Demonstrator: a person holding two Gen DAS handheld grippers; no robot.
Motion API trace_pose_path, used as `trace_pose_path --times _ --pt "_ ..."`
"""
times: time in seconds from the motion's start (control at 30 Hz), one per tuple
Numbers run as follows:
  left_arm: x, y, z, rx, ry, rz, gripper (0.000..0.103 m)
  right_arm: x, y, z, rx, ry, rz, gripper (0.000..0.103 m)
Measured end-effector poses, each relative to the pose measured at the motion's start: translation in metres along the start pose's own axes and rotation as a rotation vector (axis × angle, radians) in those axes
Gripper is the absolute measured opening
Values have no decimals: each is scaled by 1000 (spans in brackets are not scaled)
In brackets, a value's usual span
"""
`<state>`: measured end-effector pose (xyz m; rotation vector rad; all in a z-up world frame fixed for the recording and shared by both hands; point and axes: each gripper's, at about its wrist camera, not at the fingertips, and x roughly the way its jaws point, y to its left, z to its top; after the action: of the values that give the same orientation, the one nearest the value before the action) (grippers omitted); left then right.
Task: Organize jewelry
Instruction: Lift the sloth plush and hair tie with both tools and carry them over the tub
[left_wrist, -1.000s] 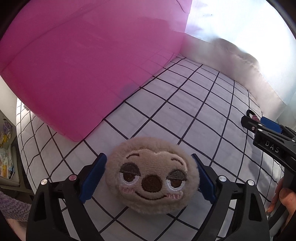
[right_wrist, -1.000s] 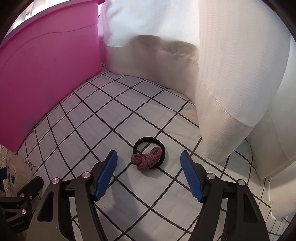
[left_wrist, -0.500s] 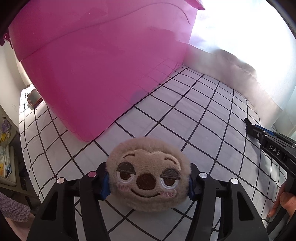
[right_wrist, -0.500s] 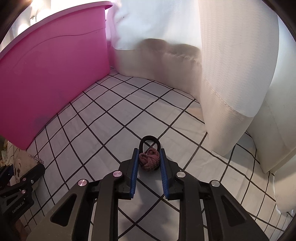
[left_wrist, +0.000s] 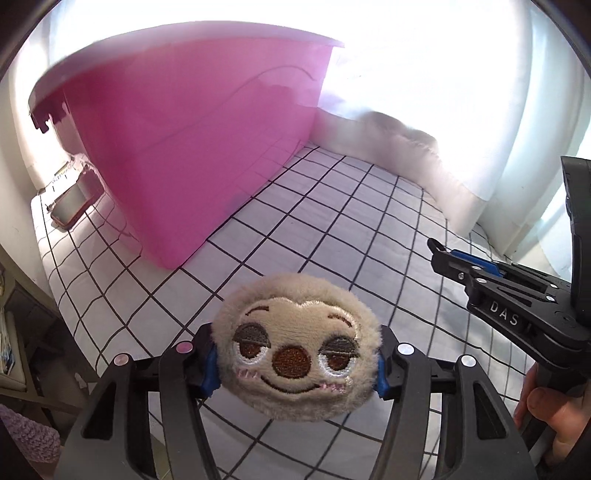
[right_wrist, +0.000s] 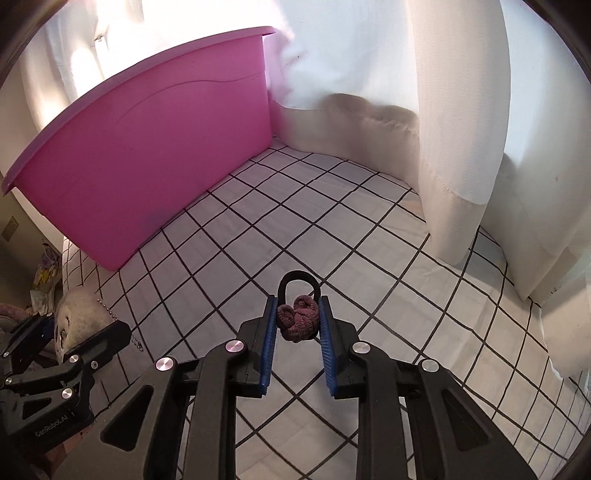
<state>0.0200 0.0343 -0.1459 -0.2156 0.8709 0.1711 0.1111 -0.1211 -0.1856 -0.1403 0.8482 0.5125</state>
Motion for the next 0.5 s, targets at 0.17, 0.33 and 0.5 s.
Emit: trace_pose_path --times 0.17,0.33,0.5 --pt "-44 -11 18 31 -63 -31 58 -44 8 16 -16 -53 14 22" --pt "-93 -9 52 22 -171 -39 58 -86 18 49 -37 -142 29 22" --pt "-125 10 94 -14 -245 5 58 -124 36 90 -71 -244 55 22"
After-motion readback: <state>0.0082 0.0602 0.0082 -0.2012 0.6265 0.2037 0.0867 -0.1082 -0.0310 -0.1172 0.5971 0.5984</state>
